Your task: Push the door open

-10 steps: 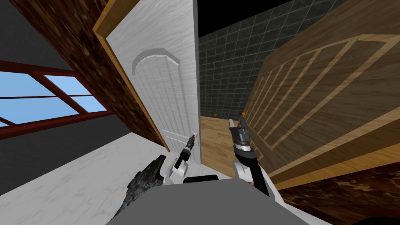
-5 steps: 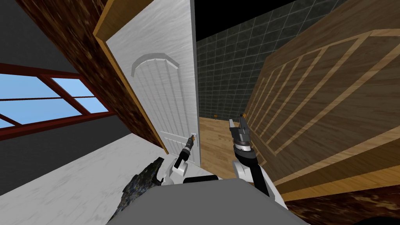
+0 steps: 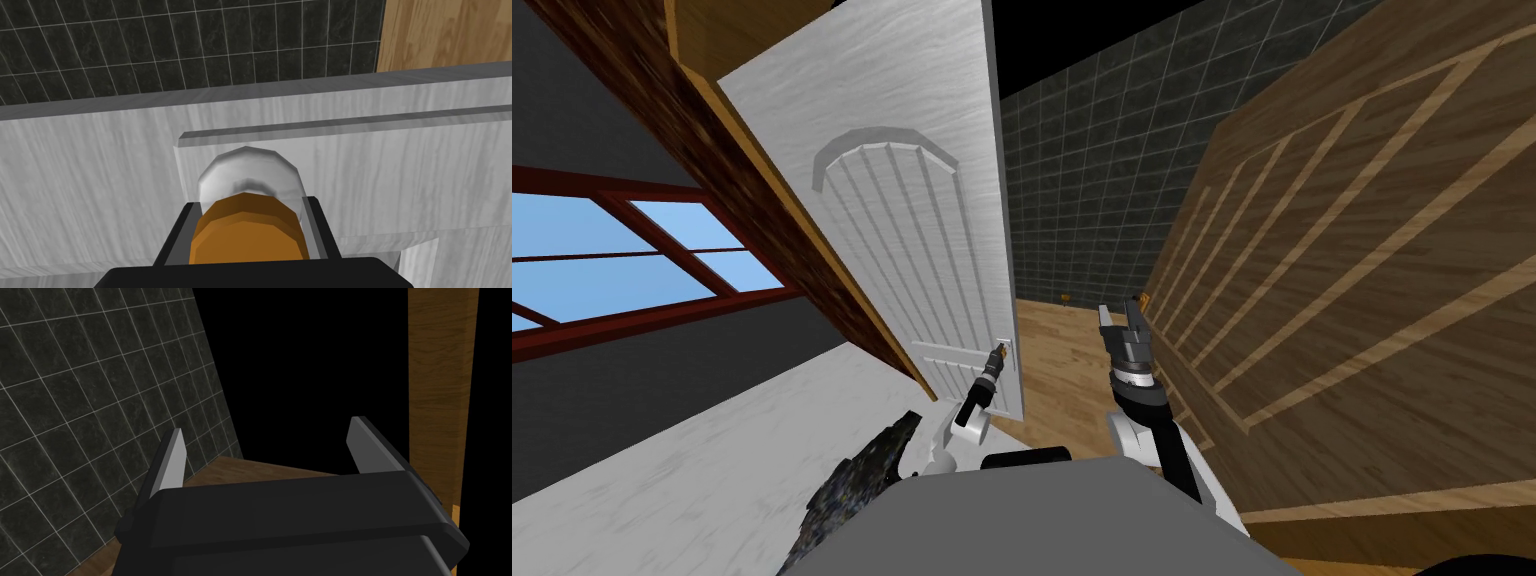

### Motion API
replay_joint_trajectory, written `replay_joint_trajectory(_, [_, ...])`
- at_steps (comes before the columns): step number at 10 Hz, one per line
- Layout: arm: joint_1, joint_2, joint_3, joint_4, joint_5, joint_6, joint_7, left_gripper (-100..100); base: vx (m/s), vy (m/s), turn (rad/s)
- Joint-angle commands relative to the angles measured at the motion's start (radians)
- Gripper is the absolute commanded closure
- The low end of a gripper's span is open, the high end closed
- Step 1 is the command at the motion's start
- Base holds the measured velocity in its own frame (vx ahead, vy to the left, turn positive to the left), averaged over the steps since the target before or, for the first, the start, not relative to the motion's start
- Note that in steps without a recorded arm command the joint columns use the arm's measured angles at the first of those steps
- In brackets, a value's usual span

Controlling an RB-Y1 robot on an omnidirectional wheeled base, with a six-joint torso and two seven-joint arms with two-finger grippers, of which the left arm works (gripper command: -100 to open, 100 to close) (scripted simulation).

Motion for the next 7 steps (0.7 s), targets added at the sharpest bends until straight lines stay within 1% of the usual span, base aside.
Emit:
replay_joint_trajectory(1, [-0.009, 0.0, 0.029, 0.006, 0.001, -0.008, -0.006, 100, 0.104, -0.09, 0.046])
replay_joint_trajectory(5, [-0.02, -0.006, 0.068, 0.023, 0.002, -0.009, -0.015, 100, 0.09, -0.087, 0.047])
replay_joint_trajectory(7, [-0.026, -0.01, 0.088, 0.032, 0.003, -0.009, -0.019, 100, 0.087, -0.105, 0.055])
